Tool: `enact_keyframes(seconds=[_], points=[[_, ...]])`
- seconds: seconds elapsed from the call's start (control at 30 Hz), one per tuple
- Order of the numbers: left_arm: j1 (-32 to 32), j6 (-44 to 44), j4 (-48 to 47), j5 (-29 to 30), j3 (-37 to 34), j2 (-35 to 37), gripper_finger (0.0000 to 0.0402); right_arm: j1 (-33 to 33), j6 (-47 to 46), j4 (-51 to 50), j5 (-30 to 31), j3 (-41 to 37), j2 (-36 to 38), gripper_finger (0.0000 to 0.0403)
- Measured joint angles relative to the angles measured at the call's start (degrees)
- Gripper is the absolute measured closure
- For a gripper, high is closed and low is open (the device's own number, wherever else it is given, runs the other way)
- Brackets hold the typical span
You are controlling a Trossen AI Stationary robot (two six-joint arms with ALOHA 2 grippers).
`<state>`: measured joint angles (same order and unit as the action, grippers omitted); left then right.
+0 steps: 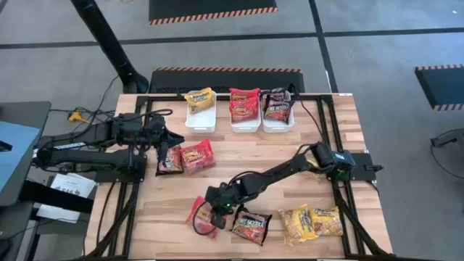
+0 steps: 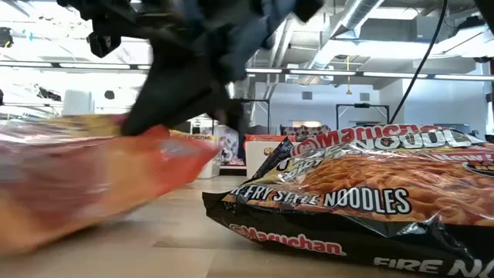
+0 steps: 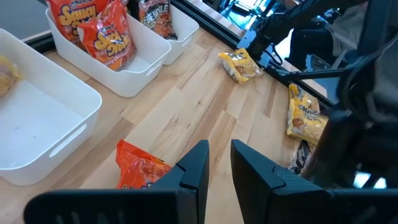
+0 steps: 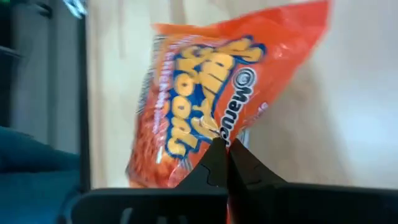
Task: Sort Maruchan noodles
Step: Put the orange noodle pack into the middle white bin
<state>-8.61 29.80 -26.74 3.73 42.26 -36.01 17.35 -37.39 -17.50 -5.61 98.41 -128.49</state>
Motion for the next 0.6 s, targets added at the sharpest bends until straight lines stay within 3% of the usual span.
enact_keyframes(seconds=[0.23, 0.6], points=[[0.0, 0.0, -0.6, 0.0, 0.0, 0.0, 0.0347, -1.3, 5.0, -9.8, 5.7, 0.1, 5.6, 0.0400], [0.0, 1.3, -5.0, 0.0, 0.0, 0.0, 0.0347, -5.2, 13.7, -21.5, 9.4, 0.1, 14.3, 0.0400]])
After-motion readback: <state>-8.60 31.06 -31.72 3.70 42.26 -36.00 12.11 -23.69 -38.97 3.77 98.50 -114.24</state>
